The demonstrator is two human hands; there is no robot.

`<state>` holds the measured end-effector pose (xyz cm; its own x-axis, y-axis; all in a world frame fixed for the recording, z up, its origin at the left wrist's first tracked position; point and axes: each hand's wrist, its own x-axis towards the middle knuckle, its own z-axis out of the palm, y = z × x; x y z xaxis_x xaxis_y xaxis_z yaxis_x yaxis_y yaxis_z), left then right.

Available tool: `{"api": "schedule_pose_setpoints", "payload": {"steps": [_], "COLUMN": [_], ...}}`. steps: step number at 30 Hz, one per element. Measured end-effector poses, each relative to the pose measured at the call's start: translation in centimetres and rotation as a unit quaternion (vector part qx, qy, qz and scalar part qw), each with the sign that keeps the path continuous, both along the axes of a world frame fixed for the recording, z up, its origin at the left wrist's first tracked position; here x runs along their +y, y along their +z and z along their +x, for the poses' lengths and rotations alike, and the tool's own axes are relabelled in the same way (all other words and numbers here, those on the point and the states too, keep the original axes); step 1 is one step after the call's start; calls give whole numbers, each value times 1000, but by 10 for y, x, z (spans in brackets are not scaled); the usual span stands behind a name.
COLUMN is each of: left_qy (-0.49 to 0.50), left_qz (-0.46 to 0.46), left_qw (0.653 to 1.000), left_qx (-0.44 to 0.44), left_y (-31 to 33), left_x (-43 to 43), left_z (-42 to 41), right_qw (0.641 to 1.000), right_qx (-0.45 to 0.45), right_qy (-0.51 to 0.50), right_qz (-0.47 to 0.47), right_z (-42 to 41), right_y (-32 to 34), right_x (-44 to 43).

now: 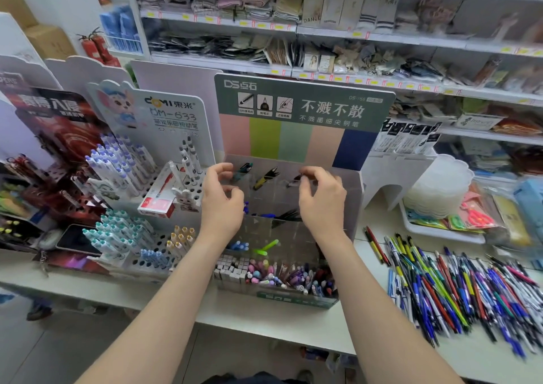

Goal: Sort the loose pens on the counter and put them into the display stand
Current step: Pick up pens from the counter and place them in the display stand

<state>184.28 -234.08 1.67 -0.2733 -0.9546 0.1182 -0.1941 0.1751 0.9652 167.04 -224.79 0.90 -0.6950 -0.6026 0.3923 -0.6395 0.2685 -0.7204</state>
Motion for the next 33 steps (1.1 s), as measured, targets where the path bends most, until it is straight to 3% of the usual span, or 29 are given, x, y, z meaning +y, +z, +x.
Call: {"api": "schedule_pose_setpoints", "payload": {"steps": [5,11,15,18,20,22,25,27,33], "left_qy": [-59,-91,-101,-100,-91,-77,-66,-71,-122], "left_qz": [-9,-50,-58,-78,-84,-85,-102,-138,-255], "left_qw": [995,988,986,984,984,986,985,980,945], "left_qx": [-75,-116,-120,-127,-125,-119,-119,-124,-165], "left_y": [-8,-15,-10,-8,-8,-8,-5,-3,12], "left_x": [14,25,20,14,9,6,2,0,-12], "left_z": [2,3,1,-1,-3,-6,-9,-12,-35], "right_qw": [998,1000,993,980,973,977,983,957,917], "right_qx": [-60,-22,-36,35,106,157,156,172,245], "right_qy": [2,10,29,37,34,47,46,40,65], "right_qz": [-18,6,-105,-191,-200,-140,90,230,308], "right_z": [2,5,7,11,10,5,-4,-8,-18], "right_y": [4,5,23,42,49,51,42,40,49], "right_x": [6,3,-3,-6,-7,-8,-13,-16,-26]}}
